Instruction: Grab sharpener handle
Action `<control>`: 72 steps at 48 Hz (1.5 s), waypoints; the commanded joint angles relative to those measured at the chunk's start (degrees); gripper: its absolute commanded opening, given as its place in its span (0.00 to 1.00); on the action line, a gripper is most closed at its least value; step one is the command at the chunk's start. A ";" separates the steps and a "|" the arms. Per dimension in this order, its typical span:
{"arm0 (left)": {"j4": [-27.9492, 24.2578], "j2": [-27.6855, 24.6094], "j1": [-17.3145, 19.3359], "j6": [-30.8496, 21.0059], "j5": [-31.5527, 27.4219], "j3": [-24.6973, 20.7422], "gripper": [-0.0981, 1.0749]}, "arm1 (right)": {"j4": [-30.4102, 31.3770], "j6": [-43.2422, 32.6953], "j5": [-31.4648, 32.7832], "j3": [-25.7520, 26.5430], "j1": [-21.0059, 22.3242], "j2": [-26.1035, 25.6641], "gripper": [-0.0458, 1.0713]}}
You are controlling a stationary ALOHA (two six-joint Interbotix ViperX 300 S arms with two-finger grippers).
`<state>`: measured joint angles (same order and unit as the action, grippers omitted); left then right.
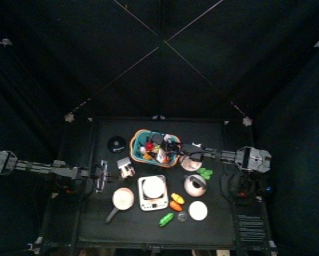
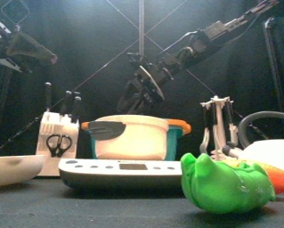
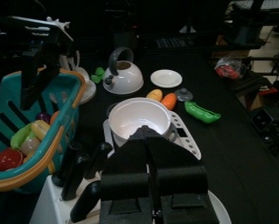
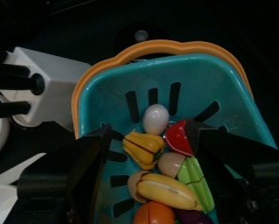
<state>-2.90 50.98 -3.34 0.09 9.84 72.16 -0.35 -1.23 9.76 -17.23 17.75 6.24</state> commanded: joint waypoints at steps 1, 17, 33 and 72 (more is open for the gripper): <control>0.00 -0.09 0.18 0.00 0.18 -1.67 0.07 | 0.18 0.26 0.35 2.37 -2.55 -2.46 0.91; -0.26 5.80 0.44 0.09 0.26 -0.79 0.16 | 9.05 0.00 -0.35 4.75 -9.14 -2.72 0.91; -0.18 5.80 9.23 0.00 0.79 1.58 0.39 | 12.04 0.00 -8.53 5.27 -9.84 -0.09 0.91; 5.27 0.62 16.96 -0.18 0.79 2.99 0.19 | 13.36 0.00 -10.81 10.28 -10.02 7.56 0.90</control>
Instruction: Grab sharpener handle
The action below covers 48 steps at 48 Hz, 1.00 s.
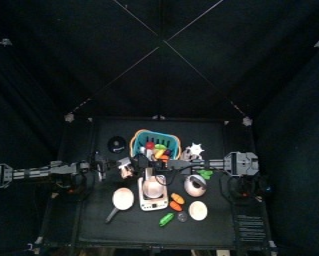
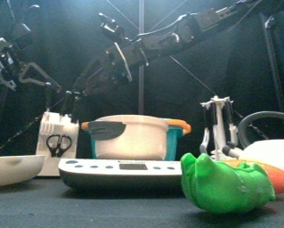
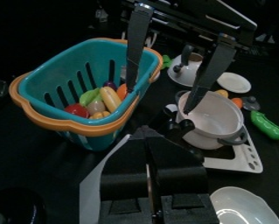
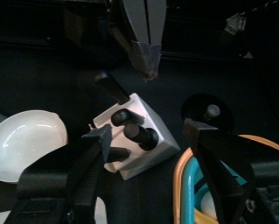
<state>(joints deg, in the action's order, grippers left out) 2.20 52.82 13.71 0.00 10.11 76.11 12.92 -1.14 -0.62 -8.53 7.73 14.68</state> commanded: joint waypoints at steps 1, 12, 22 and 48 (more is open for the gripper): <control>0.18 -1.41 -0.18 -0.09 0.53 -0.97 0.19 | 0.09 -0.09 -0.44 1.58 0.00 -0.79 0.90; 0.18 -4.31 -0.88 -0.09 0.35 -1.49 0.19 | 0.09 -0.09 -0.44 1.67 0.09 0.18 0.87; 0.26 -4.83 -2.99 -0.09 0.18 -1.49 0.19 | 0.00 -0.09 -0.44 1.67 0.09 0.44 0.77; 2.99 -4.83 -3.25 -0.09 -0.97 -1.41 0.19 | -0.18 -0.09 -0.35 2.81 0.26 1.67 0.71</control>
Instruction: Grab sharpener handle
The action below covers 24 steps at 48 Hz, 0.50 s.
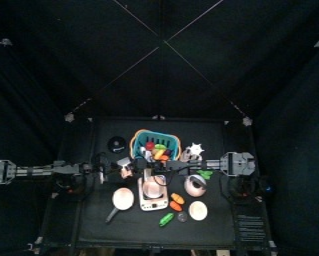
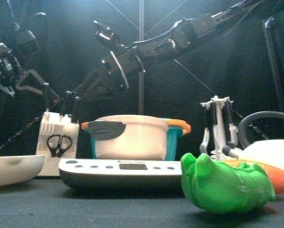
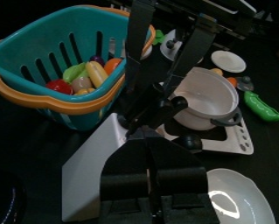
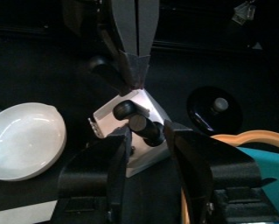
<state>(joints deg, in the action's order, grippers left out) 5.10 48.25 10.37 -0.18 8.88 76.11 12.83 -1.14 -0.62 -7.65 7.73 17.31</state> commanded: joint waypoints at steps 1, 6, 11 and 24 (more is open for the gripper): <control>0.09 -0.26 0.18 0.09 0.26 -1.41 0.19 | 0.00 -0.09 -0.35 2.02 0.26 -0.88 0.70; 0.35 -0.44 0.26 0.18 0.26 -1.32 0.19 | 0.18 -0.09 -0.35 2.64 0.26 -0.44 0.70; 0.79 -1.76 0.53 0.09 0.26 -1.49 0.19 | 0.18 -0.09 -0.35 2.99 0.35 -0.18 0.70; 1.41 -4.83 0.88 0.09 0.44 -2.20 0.19 | 0.18 -0.09 -0.35 3.08 0.35 0.00 0.67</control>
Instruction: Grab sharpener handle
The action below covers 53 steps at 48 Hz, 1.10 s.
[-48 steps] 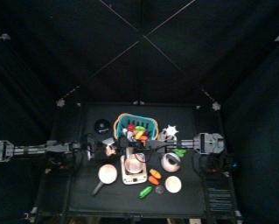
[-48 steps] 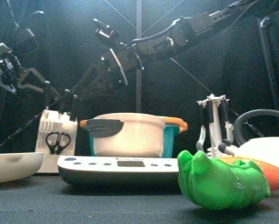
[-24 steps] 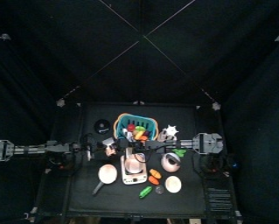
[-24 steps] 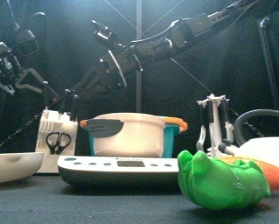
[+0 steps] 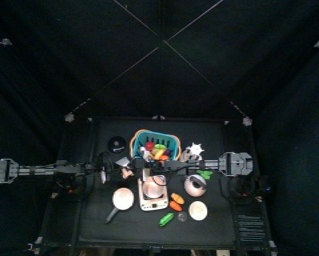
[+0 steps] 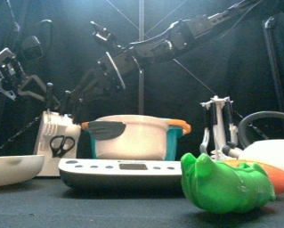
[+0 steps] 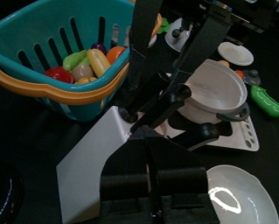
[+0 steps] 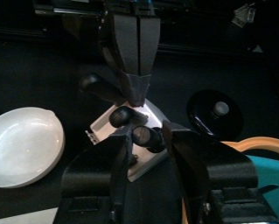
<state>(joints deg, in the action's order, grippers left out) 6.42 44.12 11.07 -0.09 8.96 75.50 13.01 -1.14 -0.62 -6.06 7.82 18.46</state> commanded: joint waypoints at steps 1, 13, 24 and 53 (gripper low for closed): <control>0.09 -0.79 0.26 0.00 0.35 -1.58 0.19 | 0.00 -0.09 -0.26 1.49 0.26 -1.14 0.67; 0.09 -0.79 1.41 0.00 0.26 -1.41 0.19 | -0.18 -0.09 -0.35 1.49 0.26 -0.79 0.59; 0.53 -0.79 2.72 0.00 0.18 -0.79 0.19 | -0.26 -0.09 -0.35 1.58 0.26 -0.70 0.55; 1.93 -0.79 5.27 0.00 0.09 0.44 0.19 | 0.00 -0.09 -0.35 1.85 -0.09 -0.97 0.54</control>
<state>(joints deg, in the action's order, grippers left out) 8.26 43.59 16.08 -0.09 9.14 76.38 13.10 -1.05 -0.70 -5.63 7.82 18.90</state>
